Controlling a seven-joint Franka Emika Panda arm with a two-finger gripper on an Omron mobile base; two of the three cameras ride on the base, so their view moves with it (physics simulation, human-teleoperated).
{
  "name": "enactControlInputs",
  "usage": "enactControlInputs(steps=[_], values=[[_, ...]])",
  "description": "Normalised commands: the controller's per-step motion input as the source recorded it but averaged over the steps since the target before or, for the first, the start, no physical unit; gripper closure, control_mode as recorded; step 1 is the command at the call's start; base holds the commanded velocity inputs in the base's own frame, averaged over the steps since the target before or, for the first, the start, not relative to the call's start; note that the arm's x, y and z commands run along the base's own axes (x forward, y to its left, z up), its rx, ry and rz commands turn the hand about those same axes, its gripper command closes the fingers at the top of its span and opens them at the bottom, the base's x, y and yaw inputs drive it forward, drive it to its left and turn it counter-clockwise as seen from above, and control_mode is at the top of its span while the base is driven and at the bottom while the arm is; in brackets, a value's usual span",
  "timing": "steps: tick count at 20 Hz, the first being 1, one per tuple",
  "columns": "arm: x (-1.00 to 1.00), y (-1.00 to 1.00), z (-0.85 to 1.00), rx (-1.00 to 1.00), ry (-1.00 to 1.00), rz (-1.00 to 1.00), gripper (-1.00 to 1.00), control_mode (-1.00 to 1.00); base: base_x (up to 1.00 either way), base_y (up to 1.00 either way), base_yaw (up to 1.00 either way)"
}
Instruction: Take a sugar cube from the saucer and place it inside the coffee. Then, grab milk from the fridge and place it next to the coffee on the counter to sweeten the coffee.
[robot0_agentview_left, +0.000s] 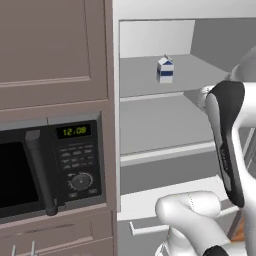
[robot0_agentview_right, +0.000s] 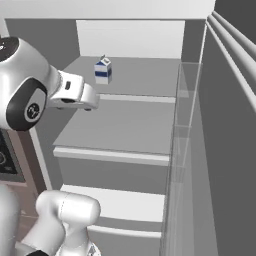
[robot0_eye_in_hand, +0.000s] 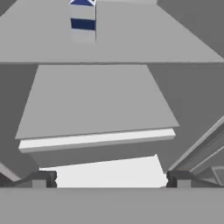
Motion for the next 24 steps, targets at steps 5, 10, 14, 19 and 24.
enactControlInputs(steps=[5, 10, 14, 19, 24], values=[[0.39, 0.16, 0.19, 0.08, -0.25, 0.0, -1.0, -1.0, 0.0, 0.0, 0.0], [0.83, 0.32, 0.0, 0.09, -0.18, -0.07, -1.0, -1.0, 0.0, 0.0, 0.0], [0.89, 0.25, 0.0, 0.02, -0.01, -0.03, -1.0, -1.0, 0.0, 0.0, 0.0], [0.72, 0.05, -0.16, 0.0, 0.0, 0.0, -1.0, -1.0, 0.0, 0.0, 0.0], [0.92, 0.0, -0.18, 0.0, 0.0, 0.0, -1.0, -1.0, 0.0, 0.0, 0.0]])
